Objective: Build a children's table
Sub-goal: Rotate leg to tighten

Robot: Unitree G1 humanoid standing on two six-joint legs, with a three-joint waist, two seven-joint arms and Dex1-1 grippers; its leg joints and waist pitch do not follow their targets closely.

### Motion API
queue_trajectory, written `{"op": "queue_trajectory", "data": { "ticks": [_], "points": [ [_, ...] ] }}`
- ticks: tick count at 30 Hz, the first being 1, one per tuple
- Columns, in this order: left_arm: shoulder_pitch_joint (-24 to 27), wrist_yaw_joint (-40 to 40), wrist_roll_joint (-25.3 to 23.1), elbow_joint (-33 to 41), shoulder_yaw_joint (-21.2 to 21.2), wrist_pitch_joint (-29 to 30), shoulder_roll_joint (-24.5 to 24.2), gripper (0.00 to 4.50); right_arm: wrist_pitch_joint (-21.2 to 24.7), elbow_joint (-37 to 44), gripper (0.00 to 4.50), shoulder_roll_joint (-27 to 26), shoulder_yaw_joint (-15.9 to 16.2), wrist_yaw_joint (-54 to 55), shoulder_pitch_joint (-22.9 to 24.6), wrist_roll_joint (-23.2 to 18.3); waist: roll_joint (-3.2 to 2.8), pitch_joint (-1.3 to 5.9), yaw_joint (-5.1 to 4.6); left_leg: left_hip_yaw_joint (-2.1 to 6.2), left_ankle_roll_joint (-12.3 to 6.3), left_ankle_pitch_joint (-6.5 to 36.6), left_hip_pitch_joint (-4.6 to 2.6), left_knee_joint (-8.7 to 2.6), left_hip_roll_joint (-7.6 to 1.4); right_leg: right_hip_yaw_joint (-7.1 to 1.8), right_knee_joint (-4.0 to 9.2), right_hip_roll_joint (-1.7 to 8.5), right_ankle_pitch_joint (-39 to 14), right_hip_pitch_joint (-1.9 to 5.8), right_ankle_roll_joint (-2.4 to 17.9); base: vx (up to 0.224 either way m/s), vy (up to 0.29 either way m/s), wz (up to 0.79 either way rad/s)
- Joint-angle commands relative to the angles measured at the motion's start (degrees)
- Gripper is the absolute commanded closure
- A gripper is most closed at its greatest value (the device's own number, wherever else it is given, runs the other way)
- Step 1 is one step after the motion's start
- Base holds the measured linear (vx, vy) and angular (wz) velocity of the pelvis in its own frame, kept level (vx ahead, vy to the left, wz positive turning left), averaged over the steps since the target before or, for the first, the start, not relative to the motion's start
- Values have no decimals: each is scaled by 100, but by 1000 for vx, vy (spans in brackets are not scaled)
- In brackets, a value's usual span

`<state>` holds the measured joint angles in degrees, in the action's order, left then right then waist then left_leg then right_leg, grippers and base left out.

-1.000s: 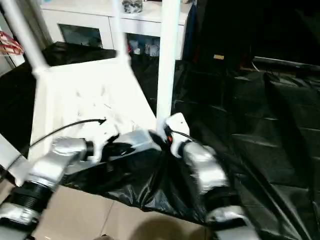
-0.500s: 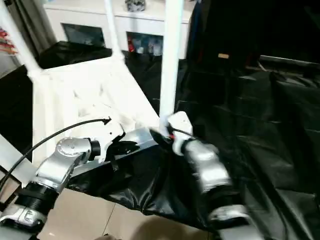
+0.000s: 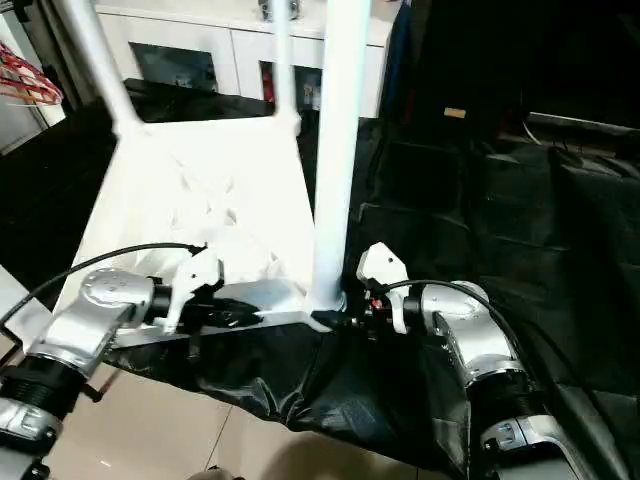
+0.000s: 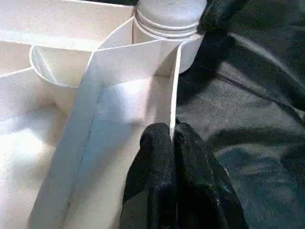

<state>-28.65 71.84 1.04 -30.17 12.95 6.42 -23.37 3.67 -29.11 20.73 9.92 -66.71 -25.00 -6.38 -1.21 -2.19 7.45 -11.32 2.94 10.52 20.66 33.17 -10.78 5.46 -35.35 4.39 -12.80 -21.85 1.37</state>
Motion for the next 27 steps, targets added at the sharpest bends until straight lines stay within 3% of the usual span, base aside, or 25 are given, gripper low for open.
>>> {"op": "queue_trajectory", "data": {
  "ticks": [1, 4, 9, 13, 14, 16, 18, 19, 21, 25, 27],
  "points": [
    [-287, -320, -29, -140, -60, 6, 69, 450, 90, 224, 151, -220, 770, -771, 174, -97, 90, 301, 15, 154, -432, 834, -39, -345, -334, -362, 405, 513, -529, 246, 1182, 0, 0, 0],
    [-309, -325, -3, -185, -73, -31, 66, 450, 94, 224, 171, -302, 751, -733, 195, -75, 36, 305, 49, 157, -422, 819, -48, -341, -335, -360, 400, 515, -527, 236, 1186, 0, 0, 0],
    [-267, -469, 8, -167, -101, -63, 159, 450, 151, 234, 179, -378, 654, -671, 213, -118, 79, 304, 71, 155, -389, 841, -40, -345, -337, -360, 398, 524, -509, 248, 1190, 0, 0, 0],
    [-163, -728, 19, -78, -177, -41, 228, 450, 101, 183, 179, -444, 625, -502, 241, -87, 59, 308, 73, 157, -388, 821, -37, -341, -336, -362, 400, 527, -499, 248, 1171, 0, 0, 0],
    [-120, -911, 10, -35, -213, -9, 287, 450, 74, 132, 179, -514, 571, -252, 237, -28, 37, 305, 74, 159, -378, 841, -40, -342, -338, -361, 404, 526, -516, 243, 1171, 0, 0, 0],
    [-60, -1243, -34, 21, -251, 59, 404, 450, -23, -95, 179, -689, 434, 413, 180, 161, 53, 297, 57, 163, -331, 910, -42, -352, -344, -362, 410, 531, -578, 240, 1165, 0, 0, 0],
    [-38, -1413, -50, 42, -275, 86, 480, 450, -81, -270, 180, -791, 354, 815, 127, 272, 79, 265, 28, 172, -196, 1163, -59, -386, -324, -365, 491, 546, -1225, 237, 1031, 0, 0, 0],
    [-13, -1741, -56, 82, -334, 194, 686, 450, -152, -672, 181, -1042, 143, 1689, -11, 424, 63, 251, 0, 180, -115, 1246, -65, -400, -325, -377, 508, 565, -1484, 216, 999, 0, 0, 0],
    [-33, -2069, -128, 50, -348, 235, 860, 450, -147, -927, 181, -1284, -39, 2334, -108, 461, 64, 231, -82, 219, 19, 1382, -48, -443, -319, -357, 539, 563, -1885, 238, 884, 0, 0, 0],
    [-128, -2400, -244, -42, -266, 287, 1133, 450, -62, -1096, 181, -1694, -216, 3200, -204, 506, 49, 237, -117, 196, -31, 1465, -105, -432, -303, -398, 591, 547, -1996, 177, 766, 0, 0, 0],
    [-160, -2500, -316, -40, -182, 303, 1286, 450, -34, -1126, 181, -1949, -241, 3661, -227, 592, -9, 258, -104, 197, -46, 1353, -93, -426, -309, -399, 570, 542, -1765, 190, 776, 0, 0, 0]
  ]
}}
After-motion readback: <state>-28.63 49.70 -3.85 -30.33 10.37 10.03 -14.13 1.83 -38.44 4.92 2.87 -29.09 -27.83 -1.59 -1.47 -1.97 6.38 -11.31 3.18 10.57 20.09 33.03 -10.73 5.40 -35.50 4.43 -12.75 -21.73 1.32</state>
